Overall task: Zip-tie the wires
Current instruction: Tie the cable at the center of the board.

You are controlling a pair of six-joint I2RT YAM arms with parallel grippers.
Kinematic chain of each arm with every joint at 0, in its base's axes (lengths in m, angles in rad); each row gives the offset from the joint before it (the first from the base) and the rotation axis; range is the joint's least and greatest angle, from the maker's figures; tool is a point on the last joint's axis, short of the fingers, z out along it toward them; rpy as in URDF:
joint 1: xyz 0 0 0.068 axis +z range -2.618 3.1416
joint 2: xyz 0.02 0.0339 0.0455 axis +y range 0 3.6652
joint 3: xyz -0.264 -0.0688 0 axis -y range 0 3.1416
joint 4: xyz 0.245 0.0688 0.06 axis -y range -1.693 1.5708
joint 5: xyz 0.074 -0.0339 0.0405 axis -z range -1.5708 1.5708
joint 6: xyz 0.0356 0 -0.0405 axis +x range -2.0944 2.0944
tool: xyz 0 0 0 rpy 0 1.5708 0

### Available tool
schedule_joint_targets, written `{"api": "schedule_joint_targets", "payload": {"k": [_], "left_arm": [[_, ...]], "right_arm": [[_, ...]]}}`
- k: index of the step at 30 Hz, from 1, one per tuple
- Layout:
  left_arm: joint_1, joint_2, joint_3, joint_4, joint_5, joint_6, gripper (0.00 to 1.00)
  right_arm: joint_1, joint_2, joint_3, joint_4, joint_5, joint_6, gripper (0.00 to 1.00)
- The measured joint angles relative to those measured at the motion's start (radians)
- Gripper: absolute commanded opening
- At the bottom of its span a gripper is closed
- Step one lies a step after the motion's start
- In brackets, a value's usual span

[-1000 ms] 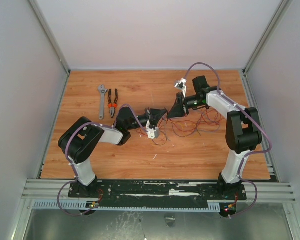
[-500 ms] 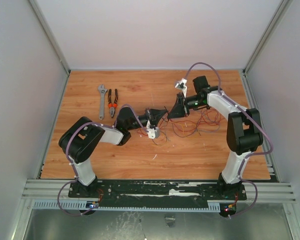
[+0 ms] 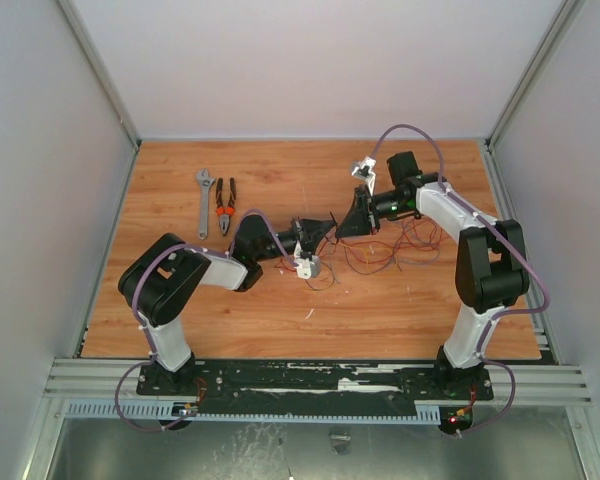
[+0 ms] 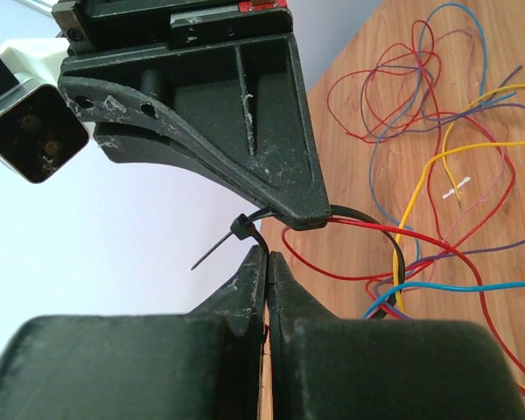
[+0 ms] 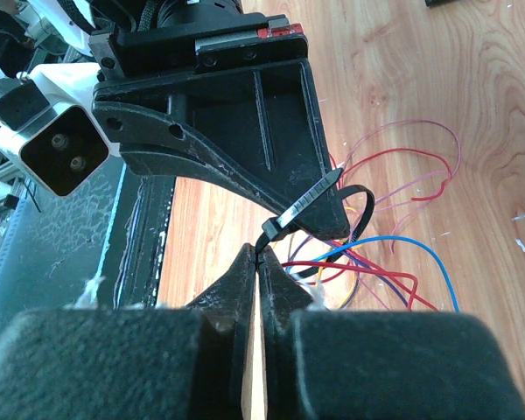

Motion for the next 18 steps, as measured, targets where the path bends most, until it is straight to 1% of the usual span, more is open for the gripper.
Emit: {"api": "schedule_joint_targets", "payload": {"k": [18], "left_arm": [[-0.002, 0.000, 0.000, -0.011, -0.021, 0.010, 0.00]], "right_arm": [[0.000, 0.025, 0.021, 0.029, 0.015, 0.074, 0.00]]}}
